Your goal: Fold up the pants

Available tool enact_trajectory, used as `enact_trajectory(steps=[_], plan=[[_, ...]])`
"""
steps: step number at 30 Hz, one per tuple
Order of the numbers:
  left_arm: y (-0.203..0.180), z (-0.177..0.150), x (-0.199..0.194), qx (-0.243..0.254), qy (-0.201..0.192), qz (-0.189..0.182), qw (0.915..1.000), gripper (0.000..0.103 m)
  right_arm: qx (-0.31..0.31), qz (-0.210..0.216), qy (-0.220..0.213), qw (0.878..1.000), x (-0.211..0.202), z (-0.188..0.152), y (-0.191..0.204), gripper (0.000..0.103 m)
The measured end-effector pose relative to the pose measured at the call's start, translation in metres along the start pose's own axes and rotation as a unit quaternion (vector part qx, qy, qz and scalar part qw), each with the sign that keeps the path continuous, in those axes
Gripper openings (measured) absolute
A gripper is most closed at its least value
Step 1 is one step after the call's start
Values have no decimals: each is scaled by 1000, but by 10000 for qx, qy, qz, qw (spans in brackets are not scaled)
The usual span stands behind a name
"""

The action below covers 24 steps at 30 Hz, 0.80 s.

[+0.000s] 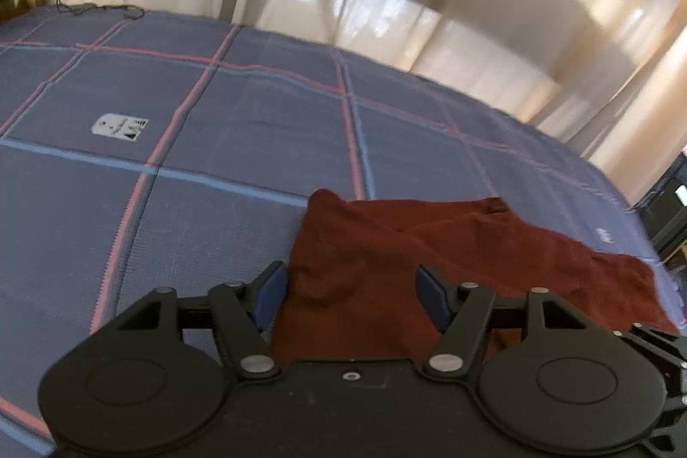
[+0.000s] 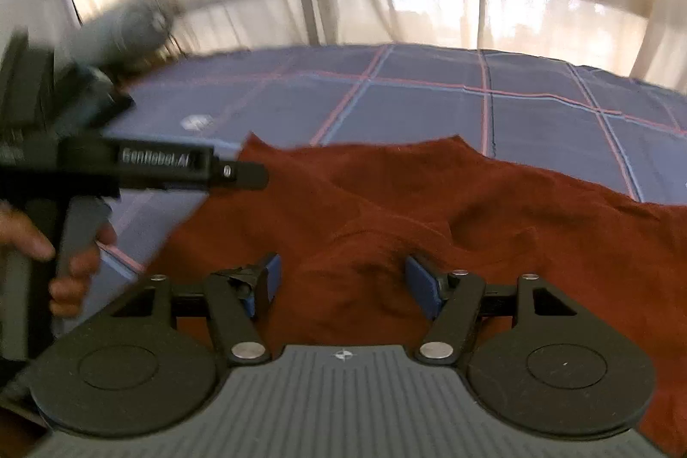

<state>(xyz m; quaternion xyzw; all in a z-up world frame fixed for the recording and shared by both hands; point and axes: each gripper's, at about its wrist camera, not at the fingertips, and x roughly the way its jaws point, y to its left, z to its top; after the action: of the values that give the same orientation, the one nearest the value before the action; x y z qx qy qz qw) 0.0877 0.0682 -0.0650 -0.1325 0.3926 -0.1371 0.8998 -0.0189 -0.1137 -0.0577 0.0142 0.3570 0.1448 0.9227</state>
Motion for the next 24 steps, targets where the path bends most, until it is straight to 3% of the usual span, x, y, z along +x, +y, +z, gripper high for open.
enact_trajectory(steps=[2, 5, 8, 10, 14, 16, 21, 22, 23, 24], plan=[[-2, 1, 2, 176, -19, 121, 9998, 103, -139, -175, -45, 9997, 4, -2, 2, 19], [5, 3, 4, 44, 69, 73, 9999, 103, 533, 90, -389, 9978, -15, 1, -21, 17], [9, 3, 2, -63, 75, 15, 10000, 103, 1187, 289, -869, 9887, -60, -11, -48, 18], [8, 2, 2, -48, 71, 21, 10000, 103, 1523, 253, -855, 9843, -82, -33, -63, 19], [9, 5, -12, -184, 55, -19, 9998, 103, 2214, -86, 188, 9750, -92, -83, -88, 37], [9, 5, -32, -214, -101, -134, 9996, 103, 2458, -204, 340, 9685, -99, -95, -98, 39], [2, -14, -80, 62, -237, -237, 9994, 103, 2126, -434, -446, 9752, -122, -73, -101, 55], [1, -19, -85, 110, -194, -260, 9994, 103, 1929, -336, -574, 9790, -120, -63, -97, 63], [0, -25, -87, 139, -117, -250, 9995, 103, 1771, -236, -630, 9819, -115, -55, -93, 79], [-1, -30, -89, 140, -44, -233, 9996, 103, 1600, -140, -686, 9846, -108, -48, -88, 85]])
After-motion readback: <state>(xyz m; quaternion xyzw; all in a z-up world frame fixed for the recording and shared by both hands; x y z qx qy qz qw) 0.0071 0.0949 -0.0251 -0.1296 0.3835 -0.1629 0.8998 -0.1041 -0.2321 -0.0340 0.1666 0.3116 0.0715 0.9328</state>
